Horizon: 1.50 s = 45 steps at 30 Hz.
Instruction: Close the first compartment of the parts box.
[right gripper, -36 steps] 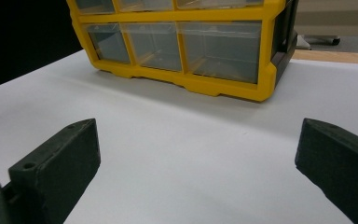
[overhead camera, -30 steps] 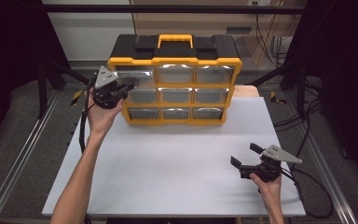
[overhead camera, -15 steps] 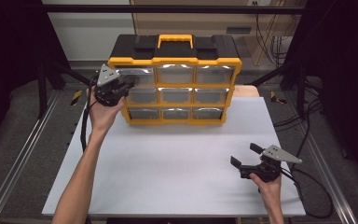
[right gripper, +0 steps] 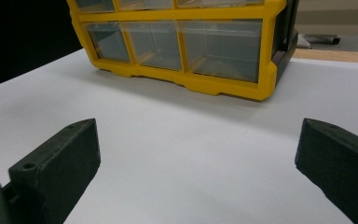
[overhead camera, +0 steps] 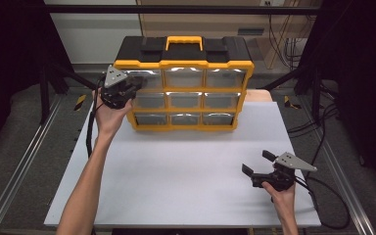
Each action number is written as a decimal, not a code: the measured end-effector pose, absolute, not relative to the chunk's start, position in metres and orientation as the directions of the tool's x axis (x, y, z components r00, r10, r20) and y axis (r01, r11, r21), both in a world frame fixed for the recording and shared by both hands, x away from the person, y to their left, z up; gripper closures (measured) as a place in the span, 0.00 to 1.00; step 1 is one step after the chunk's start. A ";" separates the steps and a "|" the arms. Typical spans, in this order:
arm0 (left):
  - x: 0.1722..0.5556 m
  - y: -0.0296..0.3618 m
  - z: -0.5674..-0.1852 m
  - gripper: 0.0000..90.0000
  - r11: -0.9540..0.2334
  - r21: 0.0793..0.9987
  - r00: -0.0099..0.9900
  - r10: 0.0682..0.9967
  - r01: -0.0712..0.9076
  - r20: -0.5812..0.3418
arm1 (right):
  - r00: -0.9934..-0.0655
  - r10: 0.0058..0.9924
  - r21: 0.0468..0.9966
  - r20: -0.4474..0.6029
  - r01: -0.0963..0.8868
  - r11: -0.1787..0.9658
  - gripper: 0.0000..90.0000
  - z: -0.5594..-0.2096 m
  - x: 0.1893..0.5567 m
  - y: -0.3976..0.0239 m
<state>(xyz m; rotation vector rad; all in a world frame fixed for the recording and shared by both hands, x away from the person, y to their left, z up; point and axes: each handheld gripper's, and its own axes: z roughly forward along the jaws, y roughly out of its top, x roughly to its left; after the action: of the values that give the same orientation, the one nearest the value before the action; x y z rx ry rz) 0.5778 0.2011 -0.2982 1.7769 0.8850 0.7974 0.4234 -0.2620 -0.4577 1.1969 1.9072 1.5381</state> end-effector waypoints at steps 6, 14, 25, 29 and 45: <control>0.581 0.201 -0.299 0.99 -0.278 0.935 0.514 0.848 0.221 0.131 | -0.548 0.814 0.934 0.192 0.357 0.020 0.01 -0.457 0.423 -0.262; 0.583 0.201 -0.299 0.99 -0.279 0.934 0.513 0.848 0.222 0.132 | -0.548 0.814 0.933 0.193 0.360 0.021 0.01 -0.458 0.423 -0.262; 0.569 0.208 -0.300 0.97 -0.253 0.943 0.546 0.832 0.215 0.098 | -0.546 0.815 0.934 0.194 0.357 0.017 0.01 -0.457 0.423 -0.263; 0.559 0.211 -0.300 0.94 -0.241 0.950 0.569 0.818 0.201 0.087 | -0.545 0.816 0.934 0.193 0.357 0.017 0.01 -0.457 0.423 -0.263; 0.521 0.216 -0.310 0.47 -0.164 0.977 0.650 0.759 0.140 0.034 | -0.541 0.819 0.936 0.190 0.352 0.015 0.01 -0.456 0.423 -0.264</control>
<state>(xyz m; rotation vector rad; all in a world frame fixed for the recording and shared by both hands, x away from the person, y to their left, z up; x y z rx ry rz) 0.5208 0.2162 -0.3103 1.6747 0.7431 0.6454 0.4228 -0.2638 -0.4560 1.1956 1.8924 1.5409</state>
